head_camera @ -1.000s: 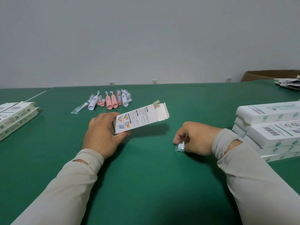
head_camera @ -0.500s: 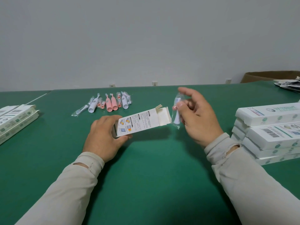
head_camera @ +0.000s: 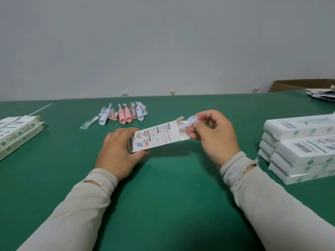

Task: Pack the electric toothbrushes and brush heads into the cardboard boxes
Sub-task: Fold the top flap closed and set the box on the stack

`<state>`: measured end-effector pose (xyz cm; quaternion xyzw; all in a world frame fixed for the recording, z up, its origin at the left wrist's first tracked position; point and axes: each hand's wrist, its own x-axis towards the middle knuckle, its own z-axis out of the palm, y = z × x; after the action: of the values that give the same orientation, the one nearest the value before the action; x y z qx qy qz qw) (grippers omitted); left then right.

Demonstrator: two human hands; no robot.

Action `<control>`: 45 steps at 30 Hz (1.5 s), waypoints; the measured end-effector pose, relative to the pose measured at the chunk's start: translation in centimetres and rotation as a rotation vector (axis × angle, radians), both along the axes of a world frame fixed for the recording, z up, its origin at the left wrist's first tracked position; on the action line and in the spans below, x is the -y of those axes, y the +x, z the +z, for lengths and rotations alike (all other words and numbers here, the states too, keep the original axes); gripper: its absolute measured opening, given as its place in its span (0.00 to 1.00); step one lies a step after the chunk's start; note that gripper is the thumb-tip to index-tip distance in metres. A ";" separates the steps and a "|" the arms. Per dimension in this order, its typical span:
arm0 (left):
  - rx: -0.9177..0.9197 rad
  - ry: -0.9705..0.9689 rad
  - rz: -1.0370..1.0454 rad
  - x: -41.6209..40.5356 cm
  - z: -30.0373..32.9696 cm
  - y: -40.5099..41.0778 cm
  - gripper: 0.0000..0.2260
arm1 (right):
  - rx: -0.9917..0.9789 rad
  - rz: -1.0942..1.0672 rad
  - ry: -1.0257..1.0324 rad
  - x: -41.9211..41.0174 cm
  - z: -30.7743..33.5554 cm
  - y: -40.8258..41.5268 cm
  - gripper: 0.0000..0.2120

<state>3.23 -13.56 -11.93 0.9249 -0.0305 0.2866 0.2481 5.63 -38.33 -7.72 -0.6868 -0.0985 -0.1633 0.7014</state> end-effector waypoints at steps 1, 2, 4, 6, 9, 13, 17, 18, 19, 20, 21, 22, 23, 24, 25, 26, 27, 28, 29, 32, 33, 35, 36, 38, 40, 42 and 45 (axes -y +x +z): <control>-0.001 0.003 -0.002 0.0 0.0 0.0 0.25 | 0.047 -0.064 -0.149 0.2 -0.2 0.1 0.09; 0.000 0.006 -0.004 0.0 0.0 0.0 0.25 | 0.101 -0.124 -0.286 0.3 -0.4 0.1 0.11; 0.002 0.006 -0.008 0.0 0.0 0.1 0.25 | 0.194 -0.176 -0.420 0.3 -0.3 -0.1 0.12; -0.002 0.004 -0.008 -0.1 -0.1 0.0 0.24 | 0.255 -0.181 -0.498 0.3 -0.4 -0.1 0.10; -0.013 0.018 -0.005 -0.1 -0.1 0.1 0.25 | 0.320 -0.213 -0.659 0.3 -0.4 -0.2 0.06; -0.014 0.022 0.004 -0.1 -0.2 0.1 0.25 | 0.321 -0.206 -0.760 0.1 0.0 -0.1 0.09; -0.011 0.028 -0.001 0.0 -0.2 0.1 0.25 | 0.237 -0.042 -0.673 0.0 -0.3 -0.4 0.06; -0.009 0.025 -0.001 0.0 -0.2 0.1 0.25 | 0.215 0.042 -0.637 -0.1 -0.3 -0.6 0.05; -0.008 0.022 -0.001 -0.1 -0.2 0.1 0.25 | 0.197 0.135 -0.615 -0.2 -0.3 -0.7 0.05; -0.008 0.024 -0.002 -0.1 -0.1 0.1 0.25 | 0.175 0.225 -0.609 -0.2 -0.2 -0.9 0.04; -0.010 0.030 -0.005 -0.1 -0.1 0.1 0.25 | 0.147 0.302 -0.621 -0.3 -0.1 -0.9 0.05; -0.011 0.039 -0.009 -0.2 -0.1 0.1 0.25 | 0.121 0.357 -0.645 -0.2 0.0 -1.0 0.06; -0.013 0.044 -0.015 -0.1 -0.2 0.1 0.25 | 0.112 0.382 -0.662 -0.1 0.1 -0.9 0.07; -0.014 0.044 -0.020 0.0 -0.1 0.0 0.25 | 0.116 0.376 -0.650 0.1 0.1 -0.7 0.07; -0.013 0.042 -0.025 0.0 -0.1 0.0 0.25 | 0.128 0.331 -0.603 0.3 0.2 -0.5 0.07; -0.011 0.041 -0.027 0.1 -0.1 0.0 0.25 | 0.145 0.252 -0.530 0.6 0.2 -0.3 0.07; -0.009 0.042 -0.026 0.1 -0.1 0.0 0.25 | 0.169 0.161 -0.469 1.0 0.2 -0.1 0.07; -0.006 0.041 -0.022 0.1 -0.1 0.0 0.25 | 0.211 0.086 -0.458 1.5 0.3 0.2 0.10; -0.003 0.035 -0.017 0.0 -0.1 0.1 0.25 | 0.257 0.044 -0.514 2.0 0.3 0.4 0.16; -0.011 0.010 -0.001 -0.2 -0.1 0.1 0.25 | 0.266 0.118 -0.802 3.0 0.3 0.4 0.39; -0.015 0.011 -0.001 -0.2 -0.1 0.1 0.25 | 0.245 0.164 -0.875 3.0 0.3 0.4 0.43; -0.017 0.014 -0.007 -0.1 -0.2 0.1 0.25 | 0.241 0.207 -0.957 2.7 -0.1 0.5 0.43; -0.018 0.014 -0.009 -0.1 -0.2 0.1 0.25 | 0.244 0.211 -0.945 2.6 -0.3 0.6 0.39; -0.019 0.006 -0.009 -0.1 -0.2 0.1 0.25 | 0.252 0.191 -0.842 2.4 -0.4 0.6 0.28; -0.016 -0.002 -0.015 -0.1 -0.2 0.1 0.24 | 0.275 0.140 -0.756 2.2 -0.5 0.6 0.18; -0.012 -0.003 -0.024 0.0 -0.2 0.1 0.24 | 0.275 0.101 -0.683 1.8 -0.6 0.6 0.14; -0.012 -0.010 -0.025 0.1 -0.2 0.0 0.24 | 0.249 0.072 -0.591 1.1 -1.0 0.5 0.11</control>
<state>3.24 -13.62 -12.14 0.9248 -0.0393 0.2782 0.2567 6.12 -39.41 -8.72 -0.8317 -0.2509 -0.1855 0.4593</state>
